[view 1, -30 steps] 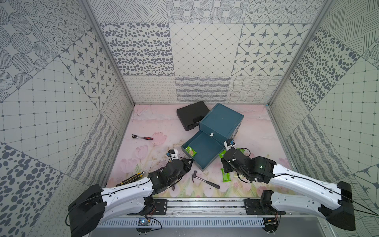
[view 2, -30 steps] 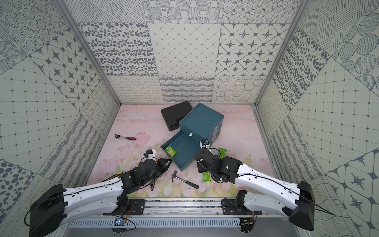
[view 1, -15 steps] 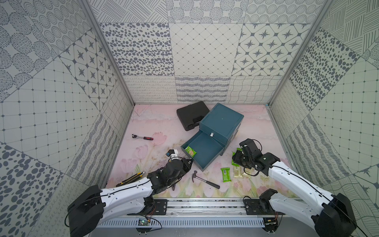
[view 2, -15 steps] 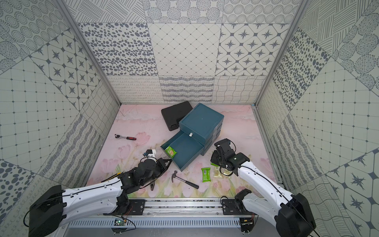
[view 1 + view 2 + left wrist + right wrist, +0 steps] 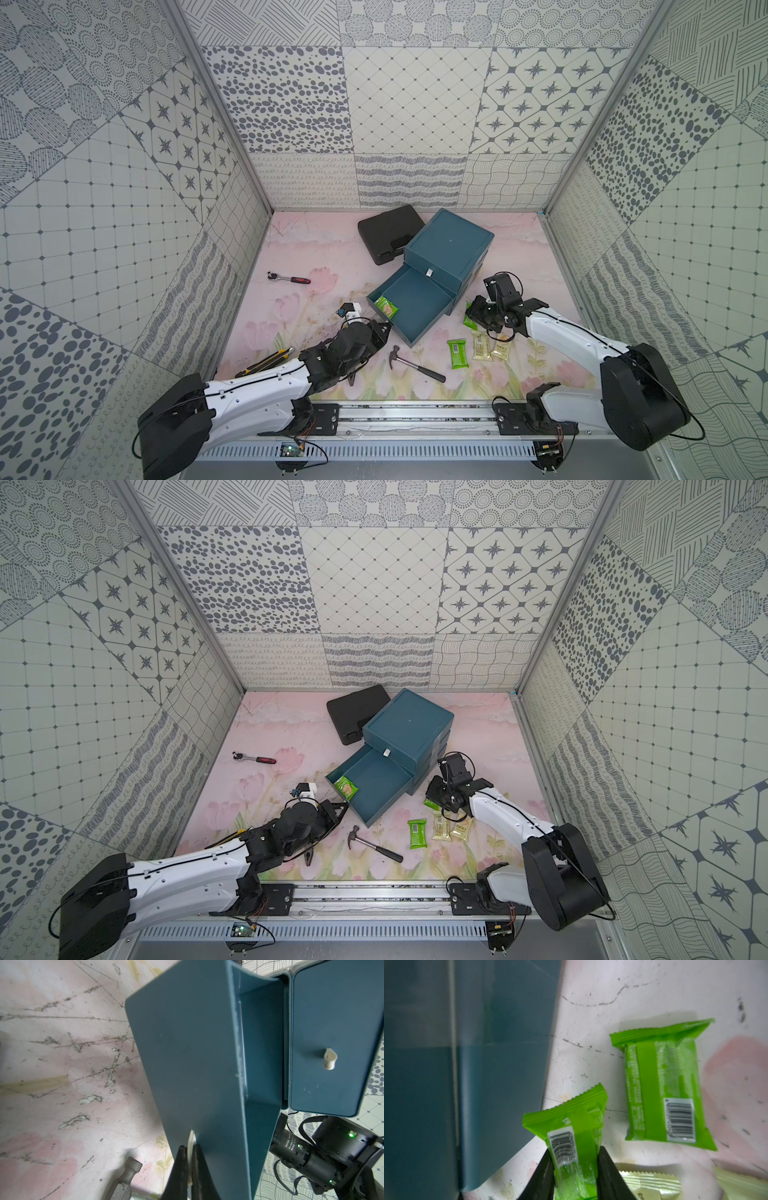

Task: Take the cookies out of the drawer
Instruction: Place the cookie at the center of the board.

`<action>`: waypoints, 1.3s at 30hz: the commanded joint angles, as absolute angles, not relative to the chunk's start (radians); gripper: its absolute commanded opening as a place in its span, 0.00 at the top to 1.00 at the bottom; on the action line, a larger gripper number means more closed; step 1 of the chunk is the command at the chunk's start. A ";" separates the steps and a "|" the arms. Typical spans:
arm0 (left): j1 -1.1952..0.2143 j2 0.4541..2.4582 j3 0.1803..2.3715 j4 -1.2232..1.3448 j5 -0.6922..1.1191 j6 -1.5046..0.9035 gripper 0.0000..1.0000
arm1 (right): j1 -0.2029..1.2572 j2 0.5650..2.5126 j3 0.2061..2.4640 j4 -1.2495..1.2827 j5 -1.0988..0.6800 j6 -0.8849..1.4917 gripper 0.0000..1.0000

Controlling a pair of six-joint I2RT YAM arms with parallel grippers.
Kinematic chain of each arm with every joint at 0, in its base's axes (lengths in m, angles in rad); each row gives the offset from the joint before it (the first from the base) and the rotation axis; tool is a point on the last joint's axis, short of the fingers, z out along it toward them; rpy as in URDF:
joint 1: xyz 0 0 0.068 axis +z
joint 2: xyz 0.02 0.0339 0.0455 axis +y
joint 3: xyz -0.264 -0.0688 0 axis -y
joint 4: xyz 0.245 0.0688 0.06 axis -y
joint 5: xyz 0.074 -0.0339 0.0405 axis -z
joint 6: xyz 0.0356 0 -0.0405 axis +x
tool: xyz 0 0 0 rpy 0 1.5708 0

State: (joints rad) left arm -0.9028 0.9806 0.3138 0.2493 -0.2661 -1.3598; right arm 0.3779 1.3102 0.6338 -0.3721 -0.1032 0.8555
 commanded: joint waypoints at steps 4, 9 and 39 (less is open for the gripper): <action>-0.902 0.983 0.334 0.269 -0.281 -1.337 1.00 | 0.351 1.385 0.640 -0.304 -0.124 0.835 0.71; -0.902 0.982 0.335 0.269 -0.281 -1.336 1.00 | 0.340 1.373 0.635 -0.305 -0.128 0.828 0.50; -0.902 0.975 0.316 0.281 -0.276 -1.335 1.00 | 0.959 1.295 1.187 -0.648 0.203 0.124 0.40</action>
